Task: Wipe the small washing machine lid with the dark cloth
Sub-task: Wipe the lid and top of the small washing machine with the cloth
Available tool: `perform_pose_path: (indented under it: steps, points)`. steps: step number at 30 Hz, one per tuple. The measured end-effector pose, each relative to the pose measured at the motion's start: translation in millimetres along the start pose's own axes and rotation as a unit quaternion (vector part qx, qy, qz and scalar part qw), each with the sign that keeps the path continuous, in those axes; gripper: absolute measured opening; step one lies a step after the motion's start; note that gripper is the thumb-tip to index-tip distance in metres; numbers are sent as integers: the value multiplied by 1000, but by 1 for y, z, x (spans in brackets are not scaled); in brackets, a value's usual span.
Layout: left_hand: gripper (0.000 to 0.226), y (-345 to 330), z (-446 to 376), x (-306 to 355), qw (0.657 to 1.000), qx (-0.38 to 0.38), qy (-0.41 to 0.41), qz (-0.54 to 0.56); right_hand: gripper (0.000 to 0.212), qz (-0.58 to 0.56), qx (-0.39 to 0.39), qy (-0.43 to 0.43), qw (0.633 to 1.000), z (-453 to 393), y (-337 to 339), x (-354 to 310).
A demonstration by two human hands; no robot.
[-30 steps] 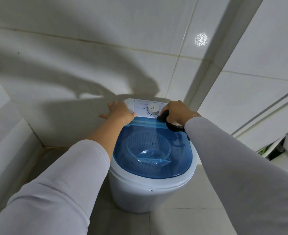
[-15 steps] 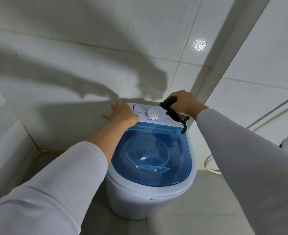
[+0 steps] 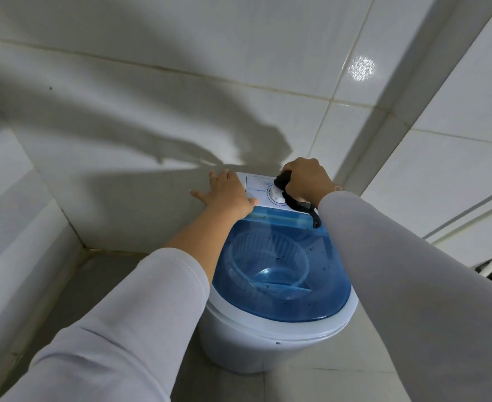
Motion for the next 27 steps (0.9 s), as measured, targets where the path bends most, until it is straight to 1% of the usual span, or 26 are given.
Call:
perform_pose_path:
  steps: [6,14,22,27]
  points:
    - [87,1,0,1,1000,1,1,-3,43,35,-9,42,998,4,-1,-3]
    - [88,1,2,3,1000,-3,5,-12,42,52,-34,79,995,14,0,-9]
    - [85,3,5,3,1000,-2,10,-2,48,42,-39,79,995,17,-1,-3]
    - [80,2,9,4,1000,-5,13,-3,49,24,-85,55,995,22,7,3]
Point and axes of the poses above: each hand's wrist, its own z-axis away from the middle knuckle, its own y-axis out of the back of the hand, x = y × z, the point moved 7 cm from there along -z, towards the middle knuckle, and after that the axes turned 14 degrees about -z, right-handed, at the moved point
